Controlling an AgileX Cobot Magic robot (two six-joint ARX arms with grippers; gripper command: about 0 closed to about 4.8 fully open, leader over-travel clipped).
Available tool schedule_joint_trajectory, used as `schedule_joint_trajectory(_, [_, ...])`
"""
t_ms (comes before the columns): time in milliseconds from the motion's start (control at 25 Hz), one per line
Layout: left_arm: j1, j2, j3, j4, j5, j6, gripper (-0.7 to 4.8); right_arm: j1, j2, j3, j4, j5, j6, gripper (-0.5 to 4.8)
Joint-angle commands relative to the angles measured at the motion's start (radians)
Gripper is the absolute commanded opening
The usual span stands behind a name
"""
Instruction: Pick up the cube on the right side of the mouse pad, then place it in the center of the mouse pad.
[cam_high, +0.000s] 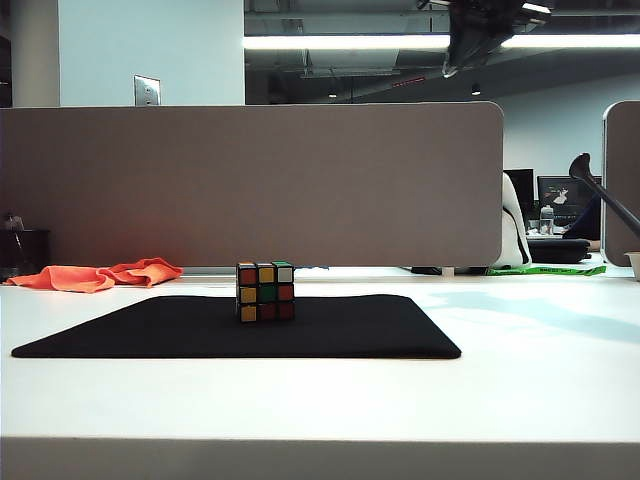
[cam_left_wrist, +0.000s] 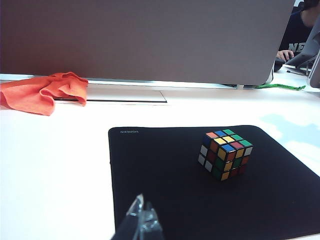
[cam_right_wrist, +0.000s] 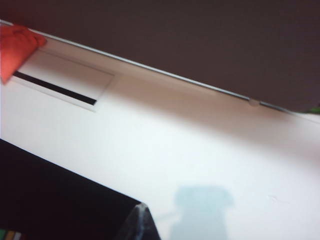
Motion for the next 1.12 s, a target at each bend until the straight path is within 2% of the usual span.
schedule_joint_trajectory(40, [0.002, 0.001, 0.005, 0.007, -0.002, -0.003, -0.06, -0.004, -0.013, -0.030, 0.114, -0.008, 0.049, -0.06])
schedule_joint_trajectory(160, [0.002, 0.001, 0.005, 0.007, -0.002, -0.003, -0.06, -0.004, -0.032, -0.080, 0.193, -0.007, 0.053, -0.06])
schedule_joint_trajectory(440, [0.002, 0.001, 0.005, 0.006, -0.002, -0.003, -0.06, -0.032, -0.187, -0.382, 0.447, -0.005, 0.053, -0.06])
schedule_joint_trajectory(879, [0.002, 0.001, 0.005, 0.006, -0.002, -0.003, -0.06, -0.222, -0.592, -0.977, 0.705, -0.013, 0.059, -0.06])
schedule_joint_trajectory(1119, [0.002, 0.001, 0.005, 0.006, -0.002, -0.003, -0.06, -0.348, -0.808, -1.189, 0.755, -0.111, 0.059, -0.06])
